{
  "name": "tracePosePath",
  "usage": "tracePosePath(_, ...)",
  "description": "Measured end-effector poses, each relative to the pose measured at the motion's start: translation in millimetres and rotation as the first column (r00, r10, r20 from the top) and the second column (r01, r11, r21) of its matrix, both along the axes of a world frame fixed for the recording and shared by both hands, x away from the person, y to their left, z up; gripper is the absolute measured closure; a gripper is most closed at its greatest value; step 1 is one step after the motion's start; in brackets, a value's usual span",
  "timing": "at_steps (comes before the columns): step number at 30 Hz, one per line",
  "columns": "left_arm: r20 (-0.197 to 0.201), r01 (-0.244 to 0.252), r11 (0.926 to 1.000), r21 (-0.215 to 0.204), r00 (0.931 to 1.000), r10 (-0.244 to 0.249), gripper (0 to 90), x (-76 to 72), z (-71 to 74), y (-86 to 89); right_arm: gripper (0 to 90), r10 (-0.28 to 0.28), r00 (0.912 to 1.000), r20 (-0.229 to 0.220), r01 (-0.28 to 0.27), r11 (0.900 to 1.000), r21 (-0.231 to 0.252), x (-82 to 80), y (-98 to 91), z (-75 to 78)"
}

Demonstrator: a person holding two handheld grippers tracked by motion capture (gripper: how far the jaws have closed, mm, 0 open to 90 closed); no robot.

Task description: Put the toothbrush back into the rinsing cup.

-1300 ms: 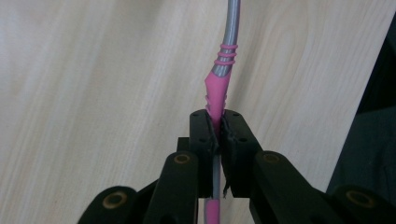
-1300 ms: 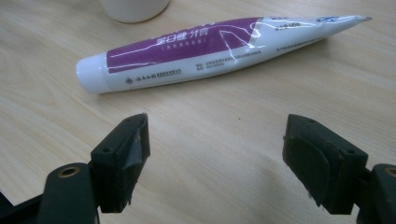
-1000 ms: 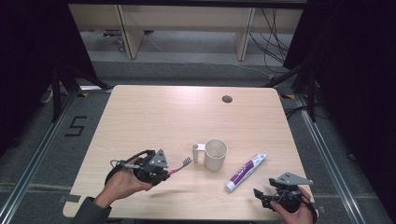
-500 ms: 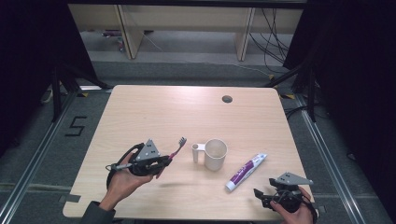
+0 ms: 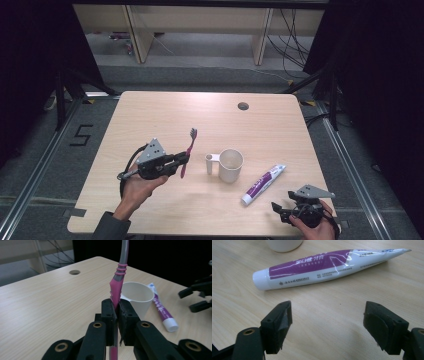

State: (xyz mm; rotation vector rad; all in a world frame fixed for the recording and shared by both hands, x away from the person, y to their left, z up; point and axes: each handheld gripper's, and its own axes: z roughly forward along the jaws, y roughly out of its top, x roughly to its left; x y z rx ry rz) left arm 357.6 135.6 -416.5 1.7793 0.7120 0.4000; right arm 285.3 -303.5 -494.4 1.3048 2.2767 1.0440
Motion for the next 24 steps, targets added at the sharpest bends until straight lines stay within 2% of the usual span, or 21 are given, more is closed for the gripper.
tracePosePath(1, -0.01, 0.009, 1.0, -0.003, 0.9999, -0.009, 82.7, 1.6, 0.3, -1.0, 24.1, 0.001, 1.0, 0.001, -0.001, 1.0, 0.001, 0.1, -0.1, 0.0)
tracePosePath(2, 0.006, -0.002, 1.0, -0.009, 1.0, 0.002, 82.7, 2.5, 0.3, -2.0, 24.1, -0.003, 1.0, -0.006, 0.003, 1.0, 0.005, -0.2, 0.4, 0.3)
tracePosePath(8, 0.013, -0.014, 0.9992, -0.038, 0.9998, 0.015, 82.7, 10.0, 1.3, -9.4, 24.1, -0.014, 0.9996, -0.024, 0.014, 0.9998, 0.012, -0.9, 0.9, 0.5)
tracePosePath(13, 0.025, -0.011, 0.999, -0.042, 0.9996, 0.013, 82.7, 13.8, 4.3, -16.9, 24.1, -0.013, 0.9999, -0.006, 0.013, 0.9999, 0.001, -0.4, -0.7, 0.3)
tracePosePath(15, 0.033, -0.008, 0.9991, -0.042, 0.9994, 0.009, 82.7, 15.4, 5.9, -20.1, 24.1, -0.013, 0.9998, -0.013, 0.013, 0.9999, 0.007, -0.8, -0.3, 0.8)
tracePosePath(19, 0.05, 0.001, 0.9976, -0.07, 0.9988, 0.003, 82.7, 19.2, 9.8, -26.2, 24.1, -0.011, 0.9997, -0.021, 0.011, 0.9998, 0.014, -0.6, 0.3, 0.4)
tracePosePath(20, 0.042, -0.007, 0.9978, -0.066, 0.9991, 0.009, 82.7, 19.3, 11.5, -27.6, 24.1, -0.01, 0.9998, -0.019, 0.01, 0.9999, 0.013, -0.6, 0.0, 0.5)
tracePosePath(24, 0.057, -0.01, 0.9963, -0.086, 0.9983, 0.015, 82.7, 22.7, 15.9, -32.7, 24.1, -0.018, 0.9998, -0.002, 0.018, 0.9998, 0.005, -0.4, -0.5, 0.0)
